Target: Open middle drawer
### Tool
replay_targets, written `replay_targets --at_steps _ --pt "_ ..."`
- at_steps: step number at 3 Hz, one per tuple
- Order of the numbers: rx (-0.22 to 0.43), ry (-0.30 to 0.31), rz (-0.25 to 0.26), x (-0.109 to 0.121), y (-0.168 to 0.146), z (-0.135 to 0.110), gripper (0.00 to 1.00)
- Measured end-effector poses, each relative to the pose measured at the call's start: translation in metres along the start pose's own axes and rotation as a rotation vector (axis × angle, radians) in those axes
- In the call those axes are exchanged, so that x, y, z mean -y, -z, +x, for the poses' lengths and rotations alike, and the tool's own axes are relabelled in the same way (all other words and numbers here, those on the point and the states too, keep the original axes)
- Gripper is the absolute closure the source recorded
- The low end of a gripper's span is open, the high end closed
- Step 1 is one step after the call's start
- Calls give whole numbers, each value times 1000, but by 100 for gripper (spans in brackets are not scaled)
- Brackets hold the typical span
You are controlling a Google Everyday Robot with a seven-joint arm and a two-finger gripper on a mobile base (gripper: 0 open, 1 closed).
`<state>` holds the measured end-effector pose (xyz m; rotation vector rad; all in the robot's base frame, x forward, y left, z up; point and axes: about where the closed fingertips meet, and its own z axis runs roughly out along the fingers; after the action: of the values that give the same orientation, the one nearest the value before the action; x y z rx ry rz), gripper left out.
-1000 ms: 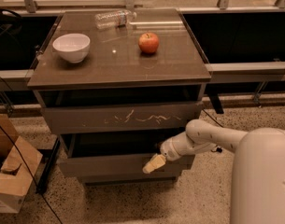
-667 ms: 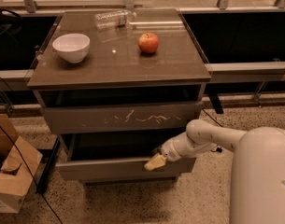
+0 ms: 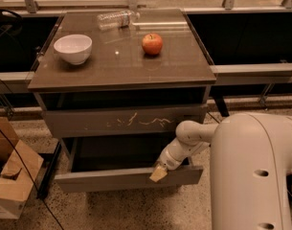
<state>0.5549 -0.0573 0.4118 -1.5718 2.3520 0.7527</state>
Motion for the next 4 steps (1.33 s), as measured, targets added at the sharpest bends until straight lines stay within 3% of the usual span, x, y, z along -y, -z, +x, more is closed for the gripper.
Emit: replay_targets --at_steps 1,3,4 --pt "-65 -26 -40 -25 -9 20 51" --pt "-65 -26 -40 -25 -6 18 3" --pt "-65 -26 -40 -25 -6 18 0"
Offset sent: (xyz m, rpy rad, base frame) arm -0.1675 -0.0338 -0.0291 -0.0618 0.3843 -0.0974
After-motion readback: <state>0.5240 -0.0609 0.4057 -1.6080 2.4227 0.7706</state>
